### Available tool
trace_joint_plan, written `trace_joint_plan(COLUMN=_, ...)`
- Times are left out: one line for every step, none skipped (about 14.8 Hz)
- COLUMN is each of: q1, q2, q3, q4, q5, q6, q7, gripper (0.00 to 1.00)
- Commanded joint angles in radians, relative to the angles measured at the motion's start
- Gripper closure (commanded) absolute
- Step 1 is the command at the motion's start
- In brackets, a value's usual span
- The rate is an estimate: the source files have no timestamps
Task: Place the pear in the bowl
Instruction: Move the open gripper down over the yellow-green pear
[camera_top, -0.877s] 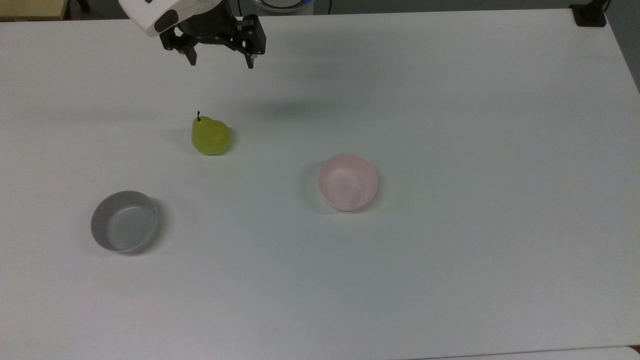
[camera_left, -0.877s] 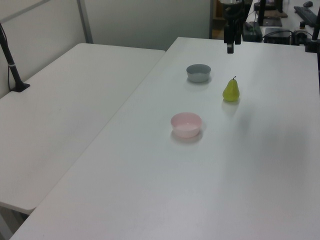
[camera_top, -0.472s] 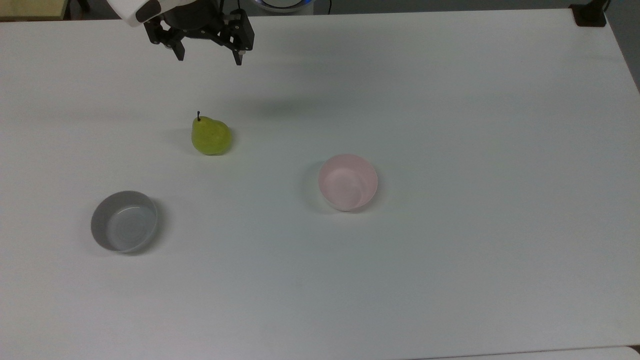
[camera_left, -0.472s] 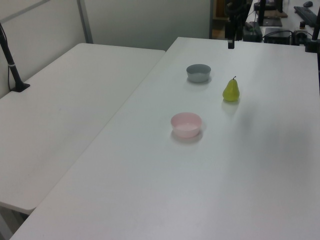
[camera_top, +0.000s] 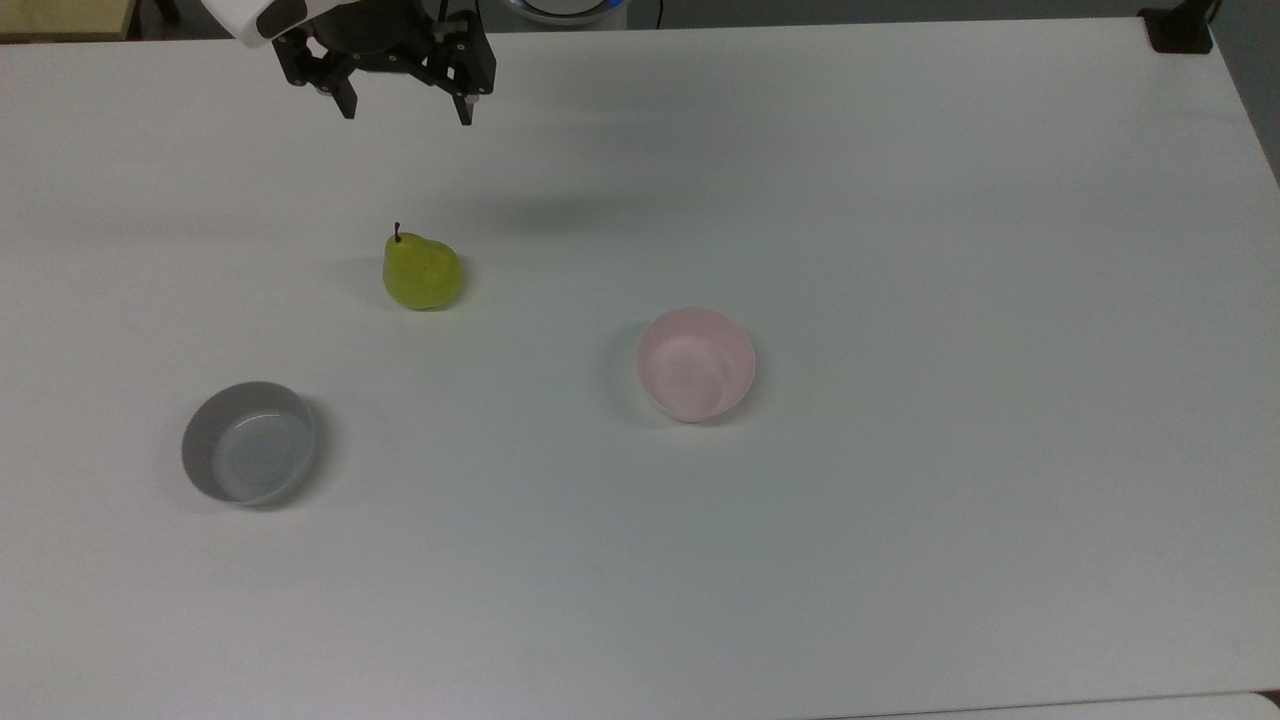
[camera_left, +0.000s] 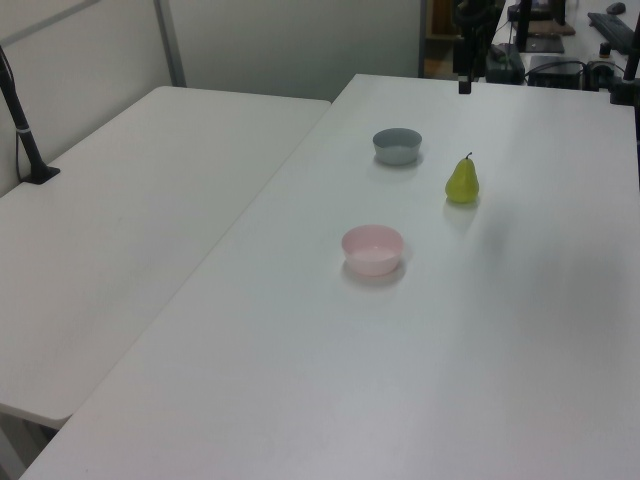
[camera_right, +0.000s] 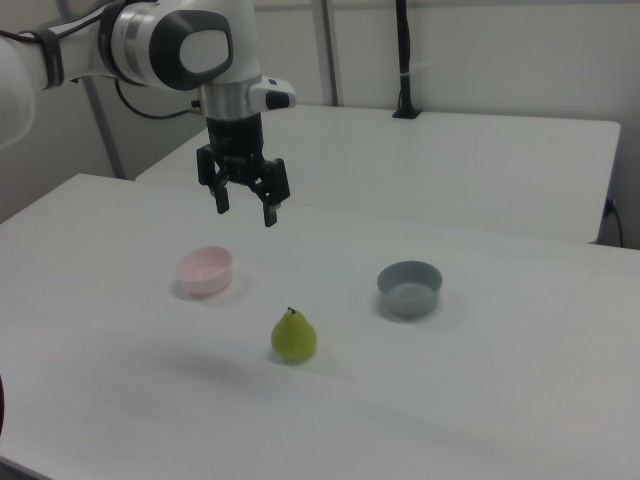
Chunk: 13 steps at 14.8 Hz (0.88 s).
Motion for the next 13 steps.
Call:
trace_joint_plan(q1=0.005, q2=0.002, q3=-0.006, q4=-0.022, q5=-0.007, q6=0.029, q7=-0.058, gripper=0.0)
trace_joint_plan(q1=0.006, q2=0.018, q3=-0.015, q4=-0.025, q5=-0.008, q6=0.05, q7=-0.078, gripper=0.0)
trace_joint_plan(q1=0.009, q2=0.033, q3=-0.026, q4=-0.039, q5=-0.011, q6=0.063, q7=-0.091, gripper=0.0)
trace_joint_plan(q1=0.01, q2=0.051, q3=-0.029, q4=-0.06, q5=-0.016, q6=0.09, q7=-0.11, gripper=0.0)
trace_joint_plan(q1=0.008, q2=0.059, q3=-0.031, q4=-0.098, q5=-0.034, q6=0.124, q7=-0.134, gripper=0.0)
trace_joint_plan(q1=0.008, q2=0.062, q3=-0.031, q4=-0.14, q5=-0.048, q6=0.152, q7=-0.153, gripper=0.0)
trace_joint_plan(q1=0.008, q2=0.079, q3=-0.031, q4=-0.172, q5=-0.066, q6=0.184, q7=-0.164, gripper=0.0)
trace_joint_plan(q1=0.005, q2=0.099, q3=-0.031, q4=-0.187, q5=-0.074, q6=0.216, q7=-0.164, gripper=0.0)
trace_joint_plan(q1=0.003, q2=0.125, q3=-0.034, q4=-0.192, q5=-0.076, q6=0.248, q7=-0.164, gripper=0.0)
trace_joint_plan(q1=0.005, q2=0.14, q3=-0.044, q4=-0.192, q5=-0.077, q6=0.265, q7=-0.165, gripper=0.0)
trace_joint_plan(q1=0.008, q2=0.156, q3=-0.049, q4=-0.194, q5=-0.079, q6=0.28, q7=-0.167, gripper=0.0)
trace_joint_plan(q1=0.008, q2=0.176, q3=-0.049, q4=-0.203, q5=-0.079, q6=0.302, q7=-0.176, gripper=0.0)
trace_joint_plan(q1=0.008, q2=0.193, q3=-0.049, q4=-0.214, q5=-0.095, q6=0.326, q7=-0.177, gripper=0.0)
